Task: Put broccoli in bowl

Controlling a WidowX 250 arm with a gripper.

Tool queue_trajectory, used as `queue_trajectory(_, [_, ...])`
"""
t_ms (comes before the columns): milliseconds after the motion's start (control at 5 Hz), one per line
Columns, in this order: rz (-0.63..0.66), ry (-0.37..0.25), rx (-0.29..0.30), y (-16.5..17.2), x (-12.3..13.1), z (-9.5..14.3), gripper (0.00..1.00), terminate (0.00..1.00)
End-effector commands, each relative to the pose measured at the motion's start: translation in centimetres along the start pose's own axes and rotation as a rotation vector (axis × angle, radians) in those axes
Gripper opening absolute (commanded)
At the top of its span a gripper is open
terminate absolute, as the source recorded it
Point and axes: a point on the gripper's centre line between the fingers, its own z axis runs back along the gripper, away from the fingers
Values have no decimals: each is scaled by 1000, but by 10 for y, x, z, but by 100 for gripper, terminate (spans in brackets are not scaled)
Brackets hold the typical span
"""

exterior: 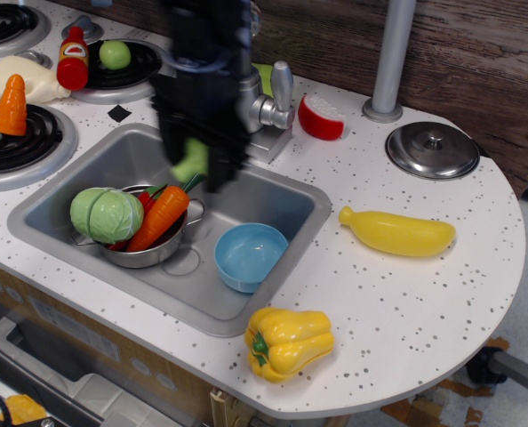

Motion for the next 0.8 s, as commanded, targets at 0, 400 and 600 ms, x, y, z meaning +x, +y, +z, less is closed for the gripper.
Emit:
queue_trajectory(0, [61, -54, -32, -17, 22, -9, 100, 0])
queue_trajectory(400, [82, -98, -113, -13, 21, -16, 100, 0])
queue_trajectory(600, [82, -98, -113, -13, 21, -16, 100, 100])
